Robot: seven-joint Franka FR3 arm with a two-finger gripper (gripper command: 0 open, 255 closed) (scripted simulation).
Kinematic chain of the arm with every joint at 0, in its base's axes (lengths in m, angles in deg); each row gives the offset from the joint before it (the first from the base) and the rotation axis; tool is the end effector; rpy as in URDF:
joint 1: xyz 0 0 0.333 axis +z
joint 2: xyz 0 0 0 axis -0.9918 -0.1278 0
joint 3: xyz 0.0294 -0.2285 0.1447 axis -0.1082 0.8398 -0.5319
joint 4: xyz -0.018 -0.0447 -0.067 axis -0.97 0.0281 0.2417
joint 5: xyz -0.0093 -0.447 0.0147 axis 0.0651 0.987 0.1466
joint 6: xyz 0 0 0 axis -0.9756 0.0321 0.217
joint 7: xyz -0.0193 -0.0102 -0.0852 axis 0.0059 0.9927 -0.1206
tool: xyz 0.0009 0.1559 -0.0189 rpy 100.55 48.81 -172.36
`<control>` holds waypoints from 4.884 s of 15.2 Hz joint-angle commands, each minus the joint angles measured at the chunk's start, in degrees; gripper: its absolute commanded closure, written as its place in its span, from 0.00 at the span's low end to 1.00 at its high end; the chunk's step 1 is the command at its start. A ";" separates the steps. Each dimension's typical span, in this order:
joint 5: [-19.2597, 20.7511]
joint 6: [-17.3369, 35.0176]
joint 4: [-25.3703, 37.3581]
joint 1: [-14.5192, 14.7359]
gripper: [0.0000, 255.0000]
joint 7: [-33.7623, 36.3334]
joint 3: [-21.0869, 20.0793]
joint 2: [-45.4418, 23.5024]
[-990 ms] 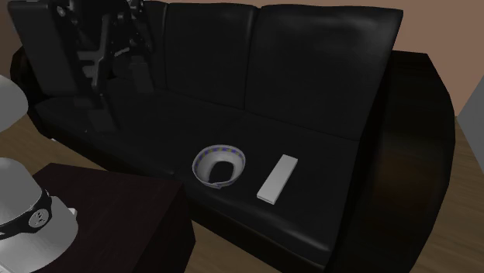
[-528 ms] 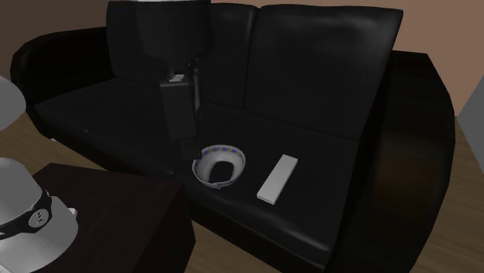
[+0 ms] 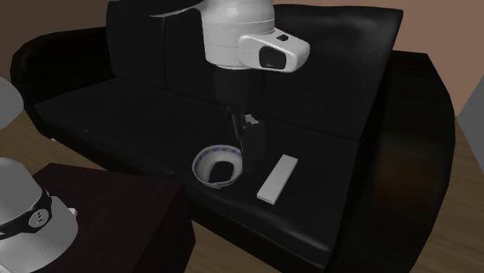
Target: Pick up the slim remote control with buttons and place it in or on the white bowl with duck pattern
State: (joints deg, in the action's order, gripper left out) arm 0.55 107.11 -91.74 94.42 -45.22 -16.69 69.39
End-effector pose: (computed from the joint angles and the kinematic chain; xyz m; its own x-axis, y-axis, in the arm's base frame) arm 0.5209 0.1107 0.2960 0.8786 0.4773 0.0155 0.4774 -0.8786 -0.0091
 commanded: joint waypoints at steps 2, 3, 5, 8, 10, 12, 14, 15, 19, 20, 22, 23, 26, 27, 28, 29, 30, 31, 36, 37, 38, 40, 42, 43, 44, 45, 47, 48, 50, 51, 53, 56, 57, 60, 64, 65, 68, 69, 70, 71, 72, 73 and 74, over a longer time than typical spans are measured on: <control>-0.37 3.73 1.74 1.34 0.00 -1.84 -1.01 -5.44; -0.44 4.82 2.49 1.75 0.00 -2.41 -1.36 -7.31; -0.50 6.88 4.11 2.55 0.00 -3.52 -2.09 -11.03; -0.34 9.62 6.88 3.69 0.00 -5.03 -3.23 -16.60; -0.05 11.23 8.92 4.44 0.00 -5.93 -4.00 -20.29; 0.38 12.66 11.11 5.21 0.00 -6.75 -4.75 -23.97; 0.95 13.91 13.45 6.02 0.00 -7.49 -5.45 -27.63; 1.28 14.47 14.68 6.44 0.00 -7.84 -5.79 -29.45; 2.81 16.28 19.94 8.30 0.00 -9.14 -6.97 -36.69; 3.23 16.63 21.34 8.81 0.00 -9.45 -7.23 -38.49; 4.10 17.21 24.25 9.87 0.00 -10.08 -7.70 -42.08; 4.54 17.43 25.76 10.43 0.00 -10.40 -7.91 -43.88; 4.95 18.57 26.75 10.90 0.00 -10.47 -7.86 -46.03; 5.04 19.07 26.85 10.97 0.00 -10.41 -7.79 -46.63; 5.12 19.57 26.95 11.04 0.00 -10.36 -7.72 -47.24; 5.21 20.07 27.07 11.12 0.00 -10.30 -7.64 -47.85; 5.29 20.55 27.20 11.19 0.00 -10.25 -7.56 -48.47; 5.38 21.03 27.34 11.27 0.00 -10.20 -7.49 -49.09; 5.42 21.31 27.43 11.31 0.00 -10.17 -7.44 -49.46; 5.42 21.31 27.43 11.31 0.00 -10.17 -7.44 -49.46; 5.42 21.31 27.43 11.31 0.00 -10.17 -7.44 -49.46; 5.42 21.30 27.43 11.31 1.00 -10.17 -7.44 -49.45; 5.42 21.29 27.45 11.32 1.00 -10.17 -7.44 -49.46; 5.42 21.29 27.45 11.32 1.00 -10.17 -7.44 -49.45; 5.42 21.27 27.46 11.31 1.00 -10.17 -7.44 -49.45; 5.42 21.28 27.45 11.32 1.00 -10.16 -7.44 -49.45; 5.42 21.28 27.44 11.31 1.00 -10.18 -7.44 -49.44; 5.42 21.28 27.43 11.30 1.00 -10.19 -7.44 -49.43; 5.34 20.83 27.28 11.25 1.00 -10.20 -7.52 -48.83; 5.26 20.35 27.15 11.19 1.00 -10.24 -7.60 -48.21; 5.10 19.35 26.94 11.07 1.00 -10.31 -7.76 -47.00; 4.84 17.82 26.70 10.89 1.00 -10.42 -7.98 -45.22; 4.76 17.29 26.64 10.84 1.00 -10.46 -8.06 -44.64; 4.49 15.69 26.56 10.68 1.00 -10.58 -8.27 -42.95; 4.14 13.48 26.62 10.48 1.00 -10.75 -8.53 -40.79; 4.05 12.92 26.66 10.43 1.00 -10.79 -8.59 -40.26; 3.78 11.19 26.88 10.30 1.00 -10.91 -8.77 -38.74; 3.70 10.60 26.98 10.25 1.00 -10.94 -8.83 -38.25; 3.61 10.01 27.09 10.21 1.00 -10.98 -8.88 -37.77; 3.52 9.42 27.21 10.17 1.00 -11.02 -8.93 -37.30; 3.44 8.82 27.35 10.14 1.00 -11.06 -8.98 -36.83; 3.37 8.32 27.47 10.11 1.00 -11.09 -9.02 -36.45; 3.20 9.39 24.63 10.33 1.00 -10.59 -9.28 -34.65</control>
State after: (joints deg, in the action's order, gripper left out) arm 3.90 116.15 -65.51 104.68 -56.02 -25.79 33.48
